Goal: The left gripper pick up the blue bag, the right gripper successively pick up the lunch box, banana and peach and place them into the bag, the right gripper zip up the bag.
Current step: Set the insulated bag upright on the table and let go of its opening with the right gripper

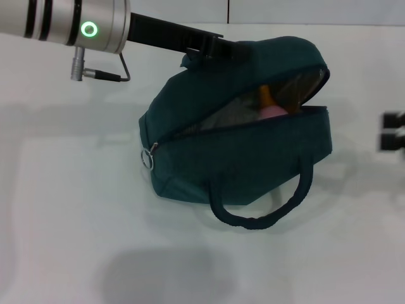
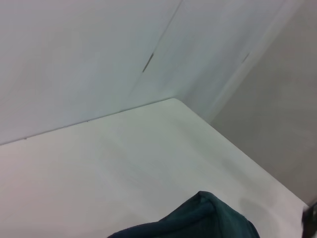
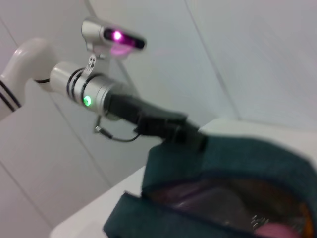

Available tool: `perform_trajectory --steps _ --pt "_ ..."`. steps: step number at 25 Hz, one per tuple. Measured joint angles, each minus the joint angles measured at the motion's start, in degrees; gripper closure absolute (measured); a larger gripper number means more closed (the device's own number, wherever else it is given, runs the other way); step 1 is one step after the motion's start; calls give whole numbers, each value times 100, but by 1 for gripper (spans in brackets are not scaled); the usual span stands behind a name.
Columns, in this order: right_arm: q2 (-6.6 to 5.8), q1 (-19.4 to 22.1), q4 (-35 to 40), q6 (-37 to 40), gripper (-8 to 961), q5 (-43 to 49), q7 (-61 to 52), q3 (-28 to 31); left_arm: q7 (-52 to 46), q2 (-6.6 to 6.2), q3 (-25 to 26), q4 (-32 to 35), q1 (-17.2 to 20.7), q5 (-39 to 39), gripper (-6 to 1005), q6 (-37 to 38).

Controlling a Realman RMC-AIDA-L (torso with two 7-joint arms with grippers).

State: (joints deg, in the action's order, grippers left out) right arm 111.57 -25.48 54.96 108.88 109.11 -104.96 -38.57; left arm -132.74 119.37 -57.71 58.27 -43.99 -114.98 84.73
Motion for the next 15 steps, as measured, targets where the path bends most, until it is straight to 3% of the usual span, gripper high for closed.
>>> perform_trajectory --steps 6,10,15 --pt "194 -416 -1389 -838 289 290 558 -759 -10 6 -12 -1 -1 0 935 -30" --pt "379 -488 -1500 -1333 289 339 680 -1307 -12 2 -13 0 14 0 935 -30" --pt "413 -699 -1840 -1701 290 141 745 -1873 -9 -2 -13 0 23 0 935 -24"
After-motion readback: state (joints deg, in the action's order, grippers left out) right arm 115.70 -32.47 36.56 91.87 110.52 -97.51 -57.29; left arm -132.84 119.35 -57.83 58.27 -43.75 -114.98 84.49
